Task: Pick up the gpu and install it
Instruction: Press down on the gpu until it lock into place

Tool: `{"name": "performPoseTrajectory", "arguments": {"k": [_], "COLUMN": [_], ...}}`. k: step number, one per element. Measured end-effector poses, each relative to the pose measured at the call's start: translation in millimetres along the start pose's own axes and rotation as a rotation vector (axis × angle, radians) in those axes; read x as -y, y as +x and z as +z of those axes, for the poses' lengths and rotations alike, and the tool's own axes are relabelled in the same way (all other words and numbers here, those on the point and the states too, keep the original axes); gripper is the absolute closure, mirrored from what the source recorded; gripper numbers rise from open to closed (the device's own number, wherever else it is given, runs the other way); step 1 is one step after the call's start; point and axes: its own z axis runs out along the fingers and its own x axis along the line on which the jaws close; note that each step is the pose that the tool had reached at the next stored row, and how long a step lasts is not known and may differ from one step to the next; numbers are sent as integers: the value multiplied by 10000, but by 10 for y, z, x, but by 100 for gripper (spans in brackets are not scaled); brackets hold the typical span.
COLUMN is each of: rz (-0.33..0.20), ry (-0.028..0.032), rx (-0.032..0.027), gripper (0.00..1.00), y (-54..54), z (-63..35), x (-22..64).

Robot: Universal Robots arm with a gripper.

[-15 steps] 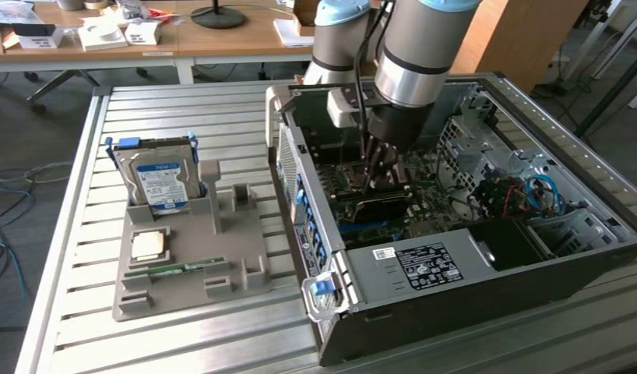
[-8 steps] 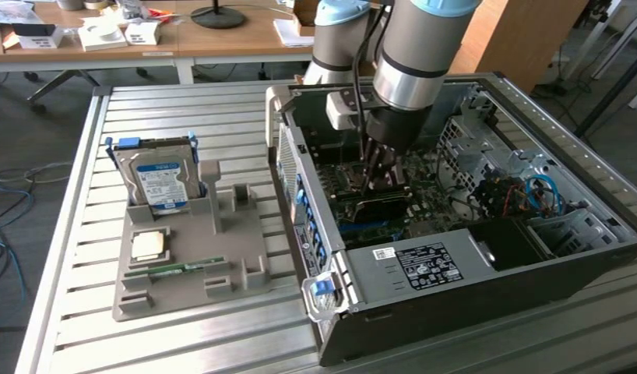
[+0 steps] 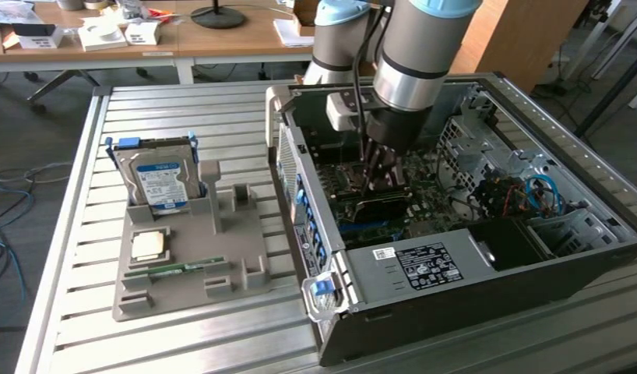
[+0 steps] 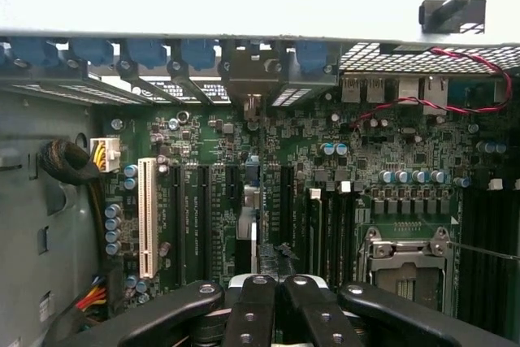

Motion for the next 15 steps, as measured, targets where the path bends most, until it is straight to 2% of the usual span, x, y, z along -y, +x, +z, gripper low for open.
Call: {"name": "performPoseTrajectory", "arguments": {"k": [15], "rz": [0], "ry": [-1], "rx": [-2], "gripper": [89], "y": [15], "z": [51], "x": [4]}}
